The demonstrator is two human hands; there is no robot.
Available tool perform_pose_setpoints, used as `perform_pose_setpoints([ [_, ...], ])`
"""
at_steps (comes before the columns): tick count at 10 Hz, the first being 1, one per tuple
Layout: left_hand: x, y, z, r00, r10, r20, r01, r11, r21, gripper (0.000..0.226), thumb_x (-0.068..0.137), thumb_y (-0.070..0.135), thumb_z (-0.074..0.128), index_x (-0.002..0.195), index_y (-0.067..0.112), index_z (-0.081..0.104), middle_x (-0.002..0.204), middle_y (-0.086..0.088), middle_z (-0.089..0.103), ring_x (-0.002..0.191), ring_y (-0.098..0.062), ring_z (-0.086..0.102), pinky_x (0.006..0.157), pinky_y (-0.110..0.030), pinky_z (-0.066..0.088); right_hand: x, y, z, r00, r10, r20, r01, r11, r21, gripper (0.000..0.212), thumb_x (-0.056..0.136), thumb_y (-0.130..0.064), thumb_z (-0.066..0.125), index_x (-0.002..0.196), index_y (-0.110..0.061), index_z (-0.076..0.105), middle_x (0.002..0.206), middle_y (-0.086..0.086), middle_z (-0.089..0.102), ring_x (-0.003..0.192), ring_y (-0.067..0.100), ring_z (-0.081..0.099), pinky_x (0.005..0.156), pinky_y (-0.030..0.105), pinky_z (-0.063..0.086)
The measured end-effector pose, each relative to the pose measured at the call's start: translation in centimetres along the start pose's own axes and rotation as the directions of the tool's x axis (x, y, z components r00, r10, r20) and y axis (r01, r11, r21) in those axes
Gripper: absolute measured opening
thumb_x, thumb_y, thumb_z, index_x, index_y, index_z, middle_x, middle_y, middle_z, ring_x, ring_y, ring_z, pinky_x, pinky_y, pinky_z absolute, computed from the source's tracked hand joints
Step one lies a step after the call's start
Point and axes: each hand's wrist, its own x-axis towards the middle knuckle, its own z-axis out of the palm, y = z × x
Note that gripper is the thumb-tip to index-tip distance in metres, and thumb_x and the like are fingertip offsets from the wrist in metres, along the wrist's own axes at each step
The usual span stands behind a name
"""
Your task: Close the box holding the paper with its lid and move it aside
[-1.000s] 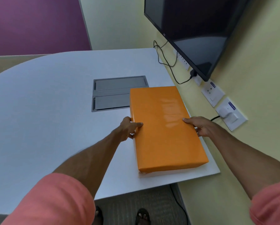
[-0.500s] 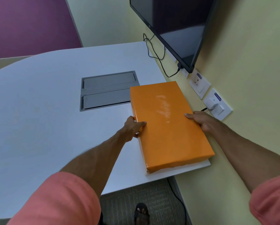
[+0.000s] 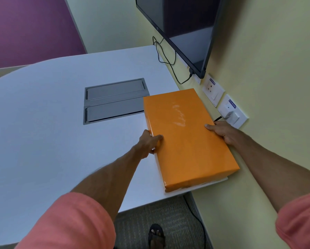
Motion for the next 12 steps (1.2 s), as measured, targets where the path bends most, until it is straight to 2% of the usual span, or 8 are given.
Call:
perform_pose_setpoints([
  [2,-0.1,-0.3,0.0,1.000,0.011,0.024,-0.011,1.000,-0.013,0.058,0.093,0.030,0.058,0.139,0.014,0.028,0.144,-0.013,0.041,0.127,-0.036,0.047,0.095,-0.050,0.047,-0.2,0.3,0.7,0.989,-0.096,-0.111,0.082,0.989,-0.123,0.049,0.087,-0.034,0.065,0.123,-0.001,0.058,0.121,0.019,0.063,0.108,0.038,0.062,0.088,0.042,0.050],
  [3,-0.1,-0.5,-0.4,0.998,0.029,0.052,-0.029,1.000,0.010,0.061,0.092,0.033,0.058,0.140,0.014,0.027,0.145,-0.013,0.041,0.127,-0.035,0.048,0.094,-0.046,0.046,-0.8,0.2,1.4,0.942,-0.234,-0.239,0.125,0.909,-0.398,0.040,0.087,-0.036,0.063,0.107,-0.002,0.061,0.108,0.019,0.064,0.103,0.038,0.062,0.073,0.036,0.047],
  [4,-0.1,-0.6,-0.9,0.995,0.075,0.059,-0.080,0.993,0.082,0.064,0.092,0.036,0.058,0.141,0.012,0.026,0.145,-0.013,0.041,0.126,-0.033,0.048,0.090,-0.040,0.046,-1.5,-0.2,2.2,0.893,-0.343,-0.292,0.136,0.823,-0.552,0.038,0.088,-0.035,0.059,0.107,-0.002,0.057,0.107,0.019,0.061,0.103,0.037,0.060,0.070,0.036,0.044],
  [5,-0.2,-0.5,-2.2,0.975,0.221,0.014,-0.215,0.927,0.308,0.070,0.091,0.041,0.058,0.142,0.005,0.026,0.147,-0.017,0.040,0.131,-0.034,0.045,0.100,-0.042,0.043,-2.3,-1.7,4.0,0.808,-0.502,-0.309,0.154,0.686,-0.712,0.043,0.090,-0.030,0.053,0.121,0.000,0.051,0.118,0.021,0.058,0.106,0.039,0.057,0.074,0.041,0.047],
  [7,0.0,0.3,-7.3,0.844,0.519,-0.135,-0.245,0.597,0.764,0.073,0.094,0.053,0.040,0.144,0.001,0.028,0.149,-0.017,0.039,0.137,-0.033,0.039,0.112,-0.053,0.028,-3.1,-4.4,8.9,0.789,-0.602,-0.120,0.257,0.502,-0.826,0.060,0.092,-0.047,0.049,0.132,-0.003,0.045,0.130,0.019,0.054,0.119,0.037,0.050,0.092,0.048,0.045],
  [10,-0.4,-0.5,-17.8,0.785,0.613,-0.087,-0.205,0.391,0.897,0.076,0.095,0.058,0.026,0.151,0.008,0.013,0.162,-0.011,0.010,0.150,-0.030,0.006,0.119,-0.055,0.002,-5.1,-8.6,20.0,0.733,-0.679,0.047,0.412,0.387,-0.825,0.066,0.092,-0.056,0.035,0.134,-0.006,0.044,0.134,0.017,0.054,0.122,0.034,0.049,0.102,0.048,0.040],
  [11,-0.5,-1.0,-20.8,0.790,0.607,-0.085,-0.180,0.362,0.915,0.077,0.094,0.060,0.023,0.152,0.010,0.011,0.162,-0.009,0.006,0.150,-0.029,0.002,0.118,-0.055,-0.001,-6.0,-9.9,23.5,0.705,-0.706,0.069,0.431,0.348,-0.833,0.066,0.092,-0.059,0.031,0.131,-0.007,0.046,0.130,0.017,0.056,0.119,0.033,0.050,0.101,0.048,0.040],
  [12,-0.7,-2.1,-25.2,0.768,0.633,-0.098,-0.145,0.321,0.936,0.077,0.093,0.062,0.021,0.152,0.012,0.013,0.162,-0.009,0.006,0.150,-0.029,0.002,0.117,-0.056,-0.004,-6.8,-11.3,29.0,0.697,-0.709,0.110,0.455,0.317,-0.832,0.069,0.093,-0.058,0.032,0.140,-0.008,0.040,0.144,0.016,0.047,0.133,0.033,0.041,0.111,0.049,0.031],
])
